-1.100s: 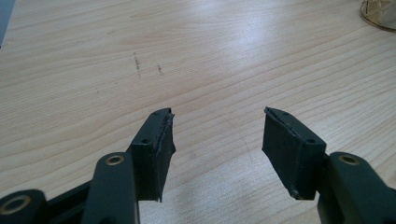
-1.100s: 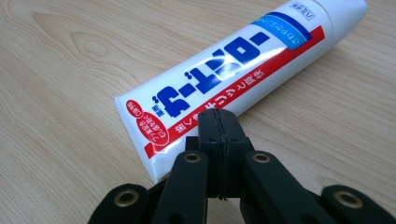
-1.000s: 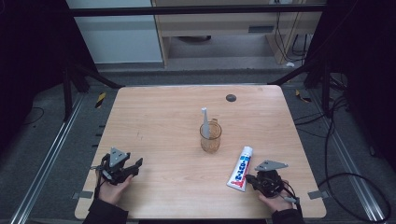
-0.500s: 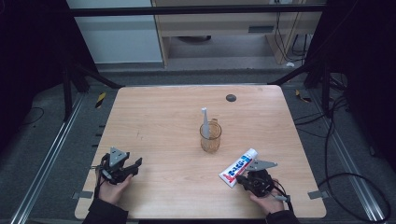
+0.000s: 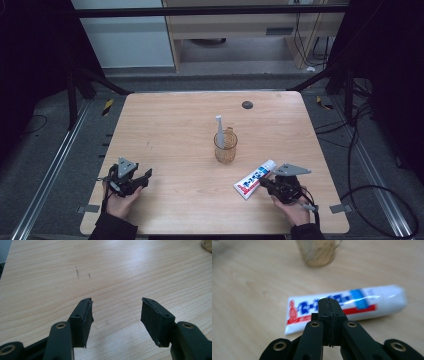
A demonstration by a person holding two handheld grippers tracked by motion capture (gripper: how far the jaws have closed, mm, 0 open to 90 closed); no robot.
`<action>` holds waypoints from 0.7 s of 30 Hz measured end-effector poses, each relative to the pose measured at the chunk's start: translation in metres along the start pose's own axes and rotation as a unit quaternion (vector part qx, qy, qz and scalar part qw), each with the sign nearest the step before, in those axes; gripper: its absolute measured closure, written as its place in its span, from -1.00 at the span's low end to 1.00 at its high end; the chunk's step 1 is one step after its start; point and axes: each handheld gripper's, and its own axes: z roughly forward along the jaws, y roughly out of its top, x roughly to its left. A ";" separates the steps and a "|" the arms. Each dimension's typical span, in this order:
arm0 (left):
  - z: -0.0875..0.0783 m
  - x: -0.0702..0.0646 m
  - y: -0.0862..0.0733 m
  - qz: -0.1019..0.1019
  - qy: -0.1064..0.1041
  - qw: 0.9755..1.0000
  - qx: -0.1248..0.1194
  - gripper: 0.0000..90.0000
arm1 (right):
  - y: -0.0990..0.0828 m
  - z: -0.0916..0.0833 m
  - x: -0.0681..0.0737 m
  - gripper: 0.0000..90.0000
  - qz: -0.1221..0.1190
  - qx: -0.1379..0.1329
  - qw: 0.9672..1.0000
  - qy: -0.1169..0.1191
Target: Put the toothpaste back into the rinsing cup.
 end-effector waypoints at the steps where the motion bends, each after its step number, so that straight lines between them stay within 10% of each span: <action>1: 0.000 0.000 0.000 0.001 0.000 1.000 0.000 -0.07 | 0.003 -0.003 -0.004 1.00 0.002 -0.010 1.000 -0.009; 9: 0.002 0.000 0.001 0.002 0.004 1.000 0.001 -0.08 | 0.022 -0.001 -0.033 1.00 0.015 -0.048 0.996 -0.075; 21: 0.002 -0.001 0.001 0.006 0.005 1.000 0.003 -0.09 | 0.035 0.039 -0.055 1.00 0.018 -0.011 0.996 -0.091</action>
